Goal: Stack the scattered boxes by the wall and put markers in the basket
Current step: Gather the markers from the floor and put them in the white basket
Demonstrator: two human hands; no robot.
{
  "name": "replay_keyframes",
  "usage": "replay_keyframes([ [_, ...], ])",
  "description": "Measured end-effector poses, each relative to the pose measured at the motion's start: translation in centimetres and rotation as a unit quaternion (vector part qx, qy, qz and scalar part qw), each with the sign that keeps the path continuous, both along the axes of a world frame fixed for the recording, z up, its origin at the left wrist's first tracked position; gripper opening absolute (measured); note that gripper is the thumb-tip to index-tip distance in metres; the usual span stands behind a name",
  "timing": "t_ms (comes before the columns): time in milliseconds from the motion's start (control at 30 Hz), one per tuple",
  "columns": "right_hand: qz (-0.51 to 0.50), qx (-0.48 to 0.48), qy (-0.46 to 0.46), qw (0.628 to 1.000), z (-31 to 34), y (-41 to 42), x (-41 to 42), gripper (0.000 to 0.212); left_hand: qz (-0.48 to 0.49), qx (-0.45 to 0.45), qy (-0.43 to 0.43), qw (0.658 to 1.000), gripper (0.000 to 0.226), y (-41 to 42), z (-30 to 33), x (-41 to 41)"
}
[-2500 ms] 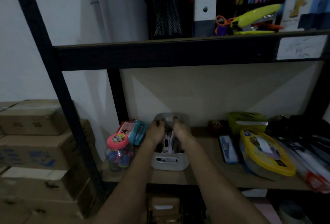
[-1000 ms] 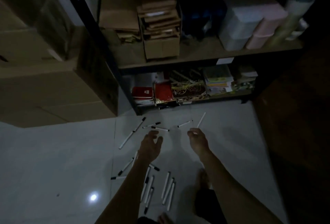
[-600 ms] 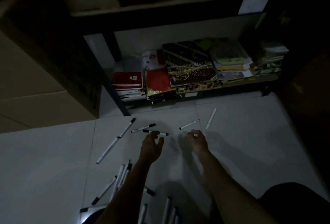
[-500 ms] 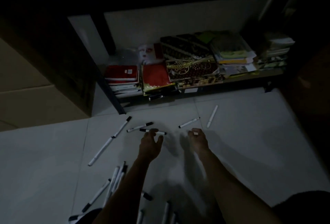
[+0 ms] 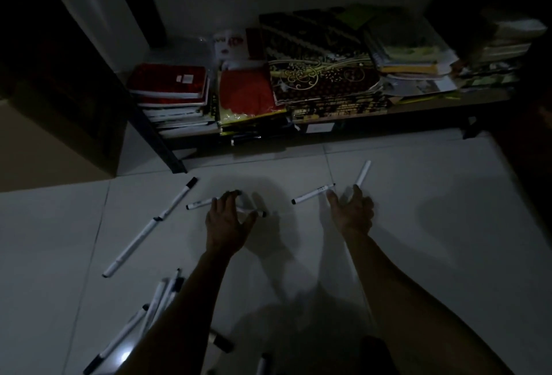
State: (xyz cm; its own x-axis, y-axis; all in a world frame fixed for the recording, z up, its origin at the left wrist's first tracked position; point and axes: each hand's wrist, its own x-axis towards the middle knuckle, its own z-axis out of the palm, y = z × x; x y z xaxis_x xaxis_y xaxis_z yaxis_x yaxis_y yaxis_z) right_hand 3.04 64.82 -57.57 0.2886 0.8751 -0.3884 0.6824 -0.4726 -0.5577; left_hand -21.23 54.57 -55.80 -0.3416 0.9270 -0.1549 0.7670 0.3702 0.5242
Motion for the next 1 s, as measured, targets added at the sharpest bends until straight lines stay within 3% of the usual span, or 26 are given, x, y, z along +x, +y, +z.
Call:
replay_keyframes([
  [333,0.076,0.045,-0.073,0.993,-1.7,0.1,-3.5,0.078,-0.043,-0.134,0.110,0.984,0.110,0.4,-3.3,-3.2],
  [433,0.075,0.065,-0.101,0.990,-1.9,-0.3,-4.9,0.072,-0.033,-0.115,0.111,0.987,0.098,0.1,-3.5,-3.9],
  [533,0.079,0.075,-0.128,0.986,-2.0,-0.5,-6.4,0.067,-0.017,-0.075,0.136,0.988,0.073,-0.4,-3.5,-3.9],
  [667,0.106,0.063,-0.173,0.977,-2.0,-0.4,-8.2,0.065,-0.006,-0.101,0.179,0.979,0.045,-1.0,-3.5,-3.5],
  [800,0.135,0.054,-0.153,0.977,-1.9,0.1,-9.5,0.054,-0.008,-0.117,0.189,0.975,0.036,-1.4,-3.6,-3.7],
  [1000,0.165,0.048,-0.058,0.983,-0.9,0.4,-11.6,0.048,0.007,-0.171,0.102,0.980,0.036,-1.8,-4.2,-3.6],
])
